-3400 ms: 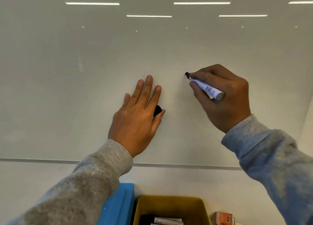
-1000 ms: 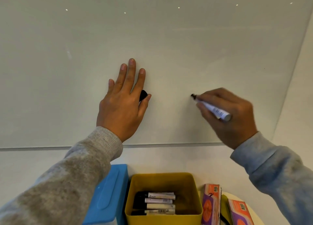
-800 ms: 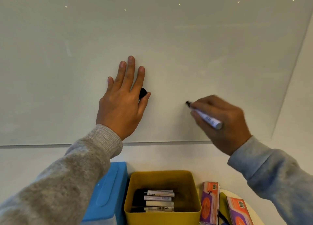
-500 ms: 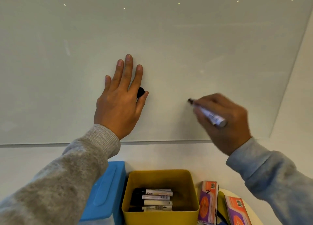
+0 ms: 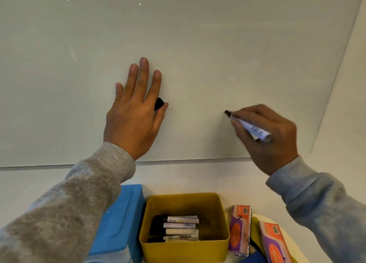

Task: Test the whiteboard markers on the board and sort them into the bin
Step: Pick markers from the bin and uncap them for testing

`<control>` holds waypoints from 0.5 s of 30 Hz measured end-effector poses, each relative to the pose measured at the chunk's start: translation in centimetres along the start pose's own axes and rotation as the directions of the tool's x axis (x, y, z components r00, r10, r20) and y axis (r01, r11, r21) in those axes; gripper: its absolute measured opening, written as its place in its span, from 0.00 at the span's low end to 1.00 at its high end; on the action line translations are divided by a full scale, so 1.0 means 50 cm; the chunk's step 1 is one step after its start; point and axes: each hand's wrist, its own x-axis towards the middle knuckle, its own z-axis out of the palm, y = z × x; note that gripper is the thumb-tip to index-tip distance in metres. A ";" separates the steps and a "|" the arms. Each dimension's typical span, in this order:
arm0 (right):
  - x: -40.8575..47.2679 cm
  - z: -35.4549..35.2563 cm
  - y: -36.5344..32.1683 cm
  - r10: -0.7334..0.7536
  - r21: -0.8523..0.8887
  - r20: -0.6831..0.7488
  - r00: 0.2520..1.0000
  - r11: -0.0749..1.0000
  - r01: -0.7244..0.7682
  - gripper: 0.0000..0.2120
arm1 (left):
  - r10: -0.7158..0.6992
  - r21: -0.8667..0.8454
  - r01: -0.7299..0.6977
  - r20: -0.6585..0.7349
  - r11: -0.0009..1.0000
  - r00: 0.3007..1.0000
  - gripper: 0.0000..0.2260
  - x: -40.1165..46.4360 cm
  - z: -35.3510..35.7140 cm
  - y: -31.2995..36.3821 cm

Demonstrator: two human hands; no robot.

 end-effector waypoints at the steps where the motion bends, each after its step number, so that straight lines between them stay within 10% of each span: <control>1: 0.006 -0.008 0.002 0.024 -0.017 -0.059 0.998 1.000 -0.025 0.09 | 0.003 -0.003 -0.003 0.001 1.000 1.000 0.29 0.001 -0.001 0.000; 7: -0.085 0.028 -0.016 -0.092 -0.018 0.274 0.957 0.995 0.100 0.09 | -0.003 -0.002 0.003 0.010 1.000 1.000 0.29 0.000 0.005 0.003; 11: -0.054 0.002 -0.004 0.067 -0.017 0.052 0.996 0.998 -0.066 0.09 | 0.007 -0.006 -0.007 0.009 1.000 1.000 0.29 0.000 0.004 0.000; 15: -0.064 0.008 -0.014 -0.002 -0.033 0.161 0.987 0.999 0.007 0.09 | 0.005 -0.005 -0.005 0.011 1.000 1.000 0.29 0.000 0.005 0.001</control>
